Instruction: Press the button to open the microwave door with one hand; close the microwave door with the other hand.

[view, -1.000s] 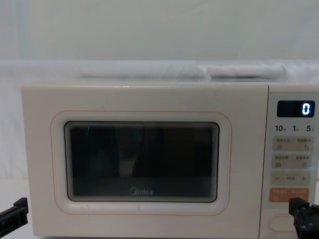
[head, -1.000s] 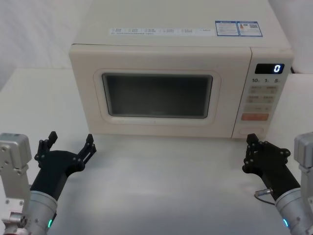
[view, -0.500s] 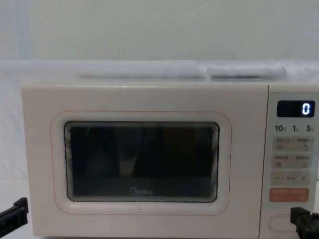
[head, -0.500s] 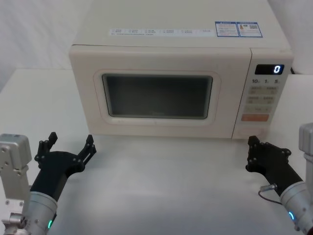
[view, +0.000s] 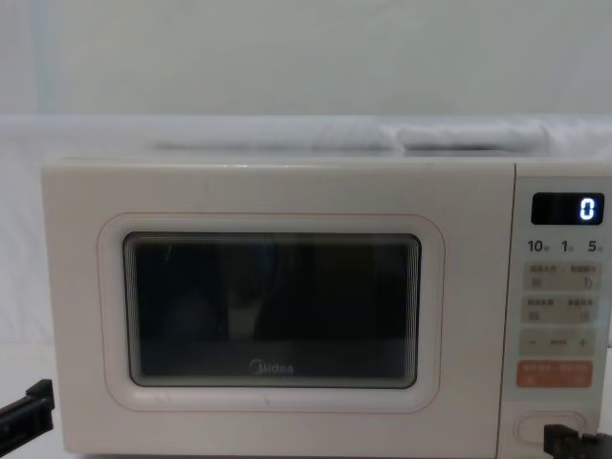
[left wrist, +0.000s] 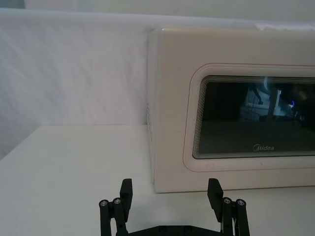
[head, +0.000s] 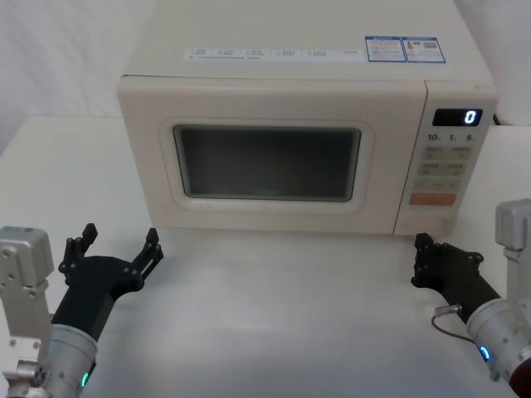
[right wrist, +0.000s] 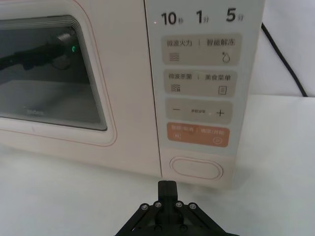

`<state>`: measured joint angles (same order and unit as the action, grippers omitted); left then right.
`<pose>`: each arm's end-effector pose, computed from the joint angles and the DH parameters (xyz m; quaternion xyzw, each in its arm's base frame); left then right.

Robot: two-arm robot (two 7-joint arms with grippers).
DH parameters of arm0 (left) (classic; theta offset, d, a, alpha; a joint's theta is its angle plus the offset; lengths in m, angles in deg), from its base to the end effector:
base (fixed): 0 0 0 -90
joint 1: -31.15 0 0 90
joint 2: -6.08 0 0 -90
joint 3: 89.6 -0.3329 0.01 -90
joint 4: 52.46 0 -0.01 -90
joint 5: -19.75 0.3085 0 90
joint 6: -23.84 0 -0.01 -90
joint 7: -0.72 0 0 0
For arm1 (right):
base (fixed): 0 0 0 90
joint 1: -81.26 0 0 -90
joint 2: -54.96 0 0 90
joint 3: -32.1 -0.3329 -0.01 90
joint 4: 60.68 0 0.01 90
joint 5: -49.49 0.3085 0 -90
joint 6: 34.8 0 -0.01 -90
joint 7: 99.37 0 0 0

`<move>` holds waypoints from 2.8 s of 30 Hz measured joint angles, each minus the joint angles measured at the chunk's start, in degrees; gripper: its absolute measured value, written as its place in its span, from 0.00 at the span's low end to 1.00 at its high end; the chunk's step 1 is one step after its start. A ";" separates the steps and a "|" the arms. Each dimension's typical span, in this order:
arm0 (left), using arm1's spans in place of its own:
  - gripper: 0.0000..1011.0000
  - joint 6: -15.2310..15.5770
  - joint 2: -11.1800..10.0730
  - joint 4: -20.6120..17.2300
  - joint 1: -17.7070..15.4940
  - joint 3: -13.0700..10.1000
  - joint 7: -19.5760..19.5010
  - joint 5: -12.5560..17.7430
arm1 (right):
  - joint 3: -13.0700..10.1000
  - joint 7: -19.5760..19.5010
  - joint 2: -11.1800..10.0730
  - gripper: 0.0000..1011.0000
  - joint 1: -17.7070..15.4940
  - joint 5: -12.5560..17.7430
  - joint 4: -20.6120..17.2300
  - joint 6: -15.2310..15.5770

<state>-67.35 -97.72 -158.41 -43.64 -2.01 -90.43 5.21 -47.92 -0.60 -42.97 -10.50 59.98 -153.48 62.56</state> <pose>0.2417 0.0478 -0.3255 -0.0174 0.0064 0.6616 0.7497 0.3132 0.0113 -0.3431 -0.0298 0.0654 -0.5777 0.8131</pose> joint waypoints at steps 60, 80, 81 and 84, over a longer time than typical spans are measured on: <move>0.99 0.00 0.00 0.00 0.00 0.00 0.00 0.00 | -1.67 -2.35 3.56 0.00 6.59 -3.11 10.80 -4.53; 0.99 0.00 0.00 0.00 0.00 0.00 0.00 0.00 | -1.32 -3.13 4.83 0.00 8.45 -4.78 13.33 -5.17; 0.99 0.00 0.00 0.00 0.00 0.00 0.00 0.00 | -1.32 -3.16 4.89 0.00 8.53 -4.82 13.43 -5.20; 0.99 0.00 0.00 0.00 0.00 0.00 0.00 0.00 | -1.35 -3.29 5.11 0.00 8.86 -5.00 13.81 -5.28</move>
<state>-67.35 -97.72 -158.41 -43.64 -2.01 -90.43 5.21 -49.27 -3.89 -37.86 -1.65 54.98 -139.67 57.28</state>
